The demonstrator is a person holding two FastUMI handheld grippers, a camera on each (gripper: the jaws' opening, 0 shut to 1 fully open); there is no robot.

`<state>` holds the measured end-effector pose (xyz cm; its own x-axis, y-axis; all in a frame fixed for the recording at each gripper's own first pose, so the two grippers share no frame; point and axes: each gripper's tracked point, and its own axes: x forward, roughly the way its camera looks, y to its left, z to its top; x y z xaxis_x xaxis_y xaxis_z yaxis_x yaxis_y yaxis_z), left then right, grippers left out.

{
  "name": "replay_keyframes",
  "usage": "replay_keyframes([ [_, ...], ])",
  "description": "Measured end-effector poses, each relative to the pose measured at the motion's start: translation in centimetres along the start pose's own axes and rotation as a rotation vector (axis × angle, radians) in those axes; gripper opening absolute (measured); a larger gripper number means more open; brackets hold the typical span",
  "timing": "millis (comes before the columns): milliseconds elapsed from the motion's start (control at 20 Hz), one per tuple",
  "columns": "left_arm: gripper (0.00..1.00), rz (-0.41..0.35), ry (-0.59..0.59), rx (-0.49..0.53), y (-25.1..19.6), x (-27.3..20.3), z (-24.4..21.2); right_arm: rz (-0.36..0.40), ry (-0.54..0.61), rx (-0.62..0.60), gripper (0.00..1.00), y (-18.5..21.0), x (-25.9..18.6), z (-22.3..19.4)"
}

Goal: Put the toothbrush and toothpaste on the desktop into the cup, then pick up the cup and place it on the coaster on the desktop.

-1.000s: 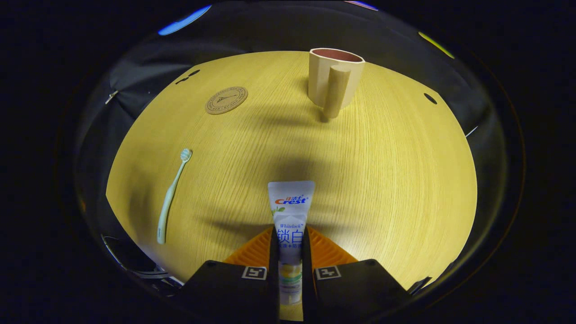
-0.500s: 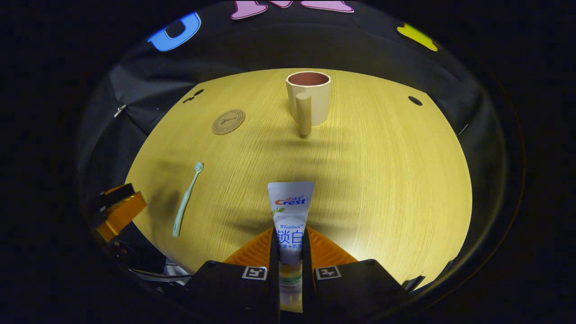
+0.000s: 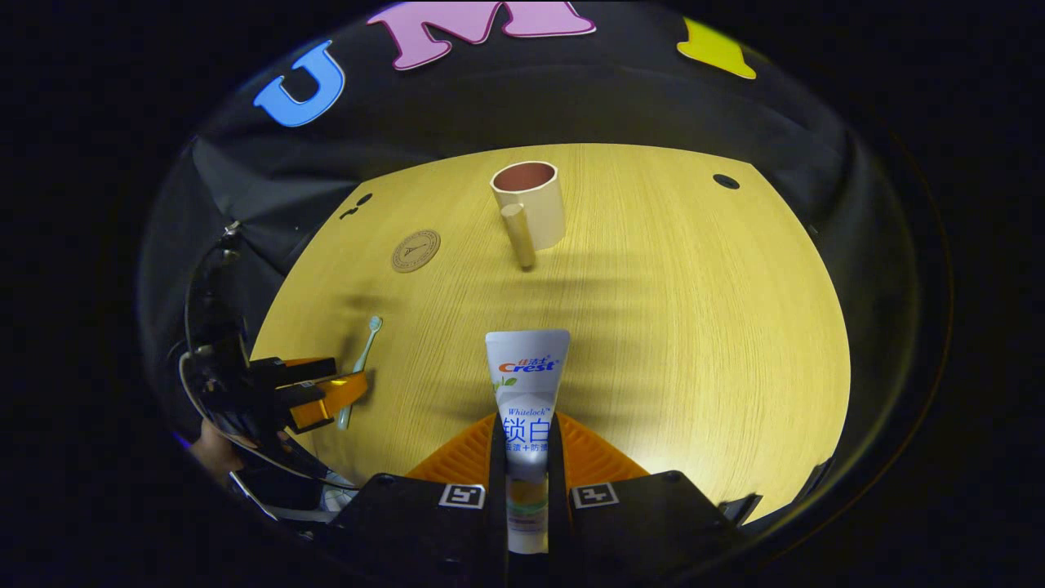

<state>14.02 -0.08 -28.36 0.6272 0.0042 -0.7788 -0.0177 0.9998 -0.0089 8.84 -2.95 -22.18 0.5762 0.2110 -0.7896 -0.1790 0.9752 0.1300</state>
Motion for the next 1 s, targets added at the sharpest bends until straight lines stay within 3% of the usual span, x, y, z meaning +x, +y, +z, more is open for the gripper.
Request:
replay_keyframes([
  [150, 0.87, 0.025, 0.03, 0.026, 0.4, 0.6, -0.2, 0.0, -0.007, -0.009, 0.24, -0.3, 0.0, 0.0],
  [250, 0.78, 0.023, 0.053, 0.028, 0.1, 0.7, -0.3, 0.013, -0.001, -0.005, 0.24, -0.2, 0.0, 0.0],
  [400, 0.71, 0.015, 0.085, 0.039, -0.1, 0.8, -0.4, 0.03, 0.002, -0.005, 0.24, -0.1, 0.3, -0.1],
  [500, 0.58, 0.017, 0.107, 0.032, -0.5, 0.8, -0.5, 0.041, 0.006, -0.003, 0.24, 0.2, 0.2, 0.1],
  [550, 0.4, 0.016, 0.109, 0.036, -0.7, 0.9, -0.3, 0.047, 0.005, 0.0, 0.24, 0.3, 0.2, 0.2],
  [600, 0.37, 0.017, 0.115, 0.04, -0.8, 0.9, -0.3, 0.051, 0.005, 0.0, 0.24, 0.4, 0.5, 0.3],
  [650, 0.25, 0.013, 0.122, 0.047, -1.0, 1.1, -0.3, 0.056, 0.005, 0.0, 0.24, 0.5, 0.6, 0.5],
  [750, 0.16, 0.011, 0.14, 0.072, -1.1, 0.9, -0.3, 0.067, 0.002, -0.002, 0.23, 0.8, 1.2, 0.8],
  [1000, 0.1, 0.004, 0.157, 0.07, -1.1, 0.9, -0.2, 0.076, -0.024, -0.01, 0.24, 0.7, 1.0, 2.6],
])
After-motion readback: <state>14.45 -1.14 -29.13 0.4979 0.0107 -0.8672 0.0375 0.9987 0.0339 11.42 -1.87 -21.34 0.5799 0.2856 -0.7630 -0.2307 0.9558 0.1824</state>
